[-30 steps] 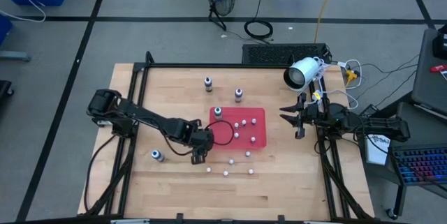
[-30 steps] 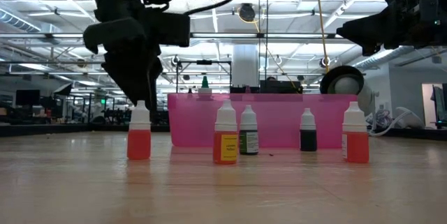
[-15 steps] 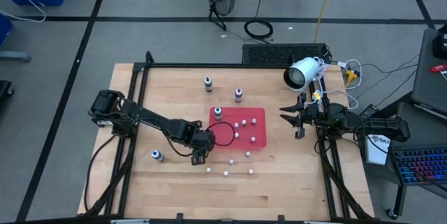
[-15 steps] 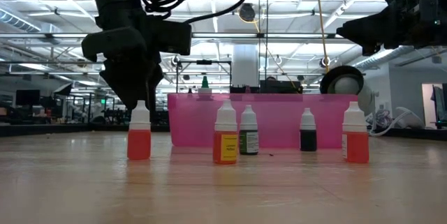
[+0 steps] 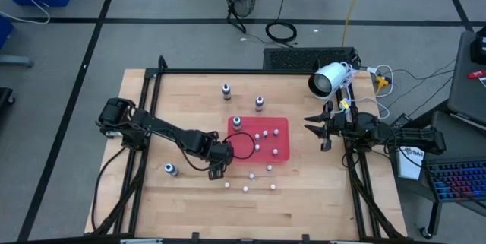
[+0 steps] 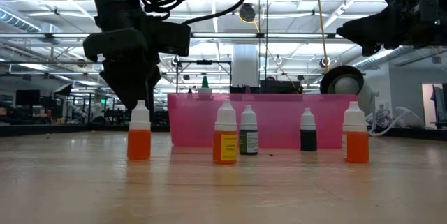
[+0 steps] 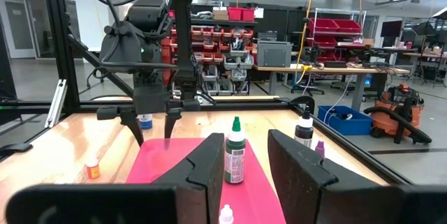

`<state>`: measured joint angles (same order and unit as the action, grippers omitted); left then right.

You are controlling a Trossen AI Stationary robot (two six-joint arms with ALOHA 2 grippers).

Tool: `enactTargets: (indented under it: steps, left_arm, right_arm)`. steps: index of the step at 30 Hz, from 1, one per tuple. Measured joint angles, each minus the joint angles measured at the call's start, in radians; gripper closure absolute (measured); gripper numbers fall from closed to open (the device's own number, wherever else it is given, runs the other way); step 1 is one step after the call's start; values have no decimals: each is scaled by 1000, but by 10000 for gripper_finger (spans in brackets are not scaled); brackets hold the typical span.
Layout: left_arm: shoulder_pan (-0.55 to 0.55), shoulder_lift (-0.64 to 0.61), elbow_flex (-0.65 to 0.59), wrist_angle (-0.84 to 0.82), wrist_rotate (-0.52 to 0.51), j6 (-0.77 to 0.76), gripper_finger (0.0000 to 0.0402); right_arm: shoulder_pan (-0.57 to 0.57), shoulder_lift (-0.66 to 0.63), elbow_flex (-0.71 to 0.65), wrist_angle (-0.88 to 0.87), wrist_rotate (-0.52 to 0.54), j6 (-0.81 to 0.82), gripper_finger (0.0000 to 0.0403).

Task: Pick & Place food coloring
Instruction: Put the small yellow food coloring bottle into the red bin

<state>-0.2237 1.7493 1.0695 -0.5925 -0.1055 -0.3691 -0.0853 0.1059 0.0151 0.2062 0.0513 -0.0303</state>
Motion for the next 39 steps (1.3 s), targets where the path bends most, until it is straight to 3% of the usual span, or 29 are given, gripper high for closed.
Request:
enactTargets:
  steps: [39]
  left_arm:
    - [1,31,0,-8,22,-10,219]
  right_arm:
    - [0,0,0,0,0,0,303]
